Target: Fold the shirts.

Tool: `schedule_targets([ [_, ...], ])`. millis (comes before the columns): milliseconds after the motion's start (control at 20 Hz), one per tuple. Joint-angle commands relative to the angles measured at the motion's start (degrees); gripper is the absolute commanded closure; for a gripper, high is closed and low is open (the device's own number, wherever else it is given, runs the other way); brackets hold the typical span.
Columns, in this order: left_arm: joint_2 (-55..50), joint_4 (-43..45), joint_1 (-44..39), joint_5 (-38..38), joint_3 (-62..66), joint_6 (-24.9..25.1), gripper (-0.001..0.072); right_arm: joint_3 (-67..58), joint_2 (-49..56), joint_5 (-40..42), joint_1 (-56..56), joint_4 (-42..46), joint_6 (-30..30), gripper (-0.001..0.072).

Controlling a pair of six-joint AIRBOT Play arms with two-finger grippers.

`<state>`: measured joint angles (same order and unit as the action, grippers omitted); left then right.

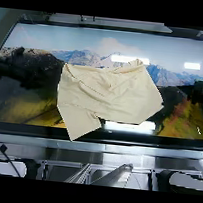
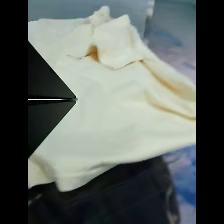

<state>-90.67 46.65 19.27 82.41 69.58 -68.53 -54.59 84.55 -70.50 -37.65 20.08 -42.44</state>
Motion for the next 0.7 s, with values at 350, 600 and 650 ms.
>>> schedule_targets([
  [350,-4.07,-1.75,-8.59,-10.4,-15.56,4.28,0.01,0.07,-0.26,-6.99,-1.53,6.86,-4.57,0.0695],
  [600,-5.22,-1.6,-9.94,-9.11,-8.68,4.2,0.0218,0.11,-0.24,-7.13,-1.53,6.86,-4.55,0.0695],
  [650,-5.2,-1.25,-9.94,-8.17,-7.98,4.2,0.0224,0.11,-0.24,-7.13,-1.53,6.88,-4.55,0.0695],
])
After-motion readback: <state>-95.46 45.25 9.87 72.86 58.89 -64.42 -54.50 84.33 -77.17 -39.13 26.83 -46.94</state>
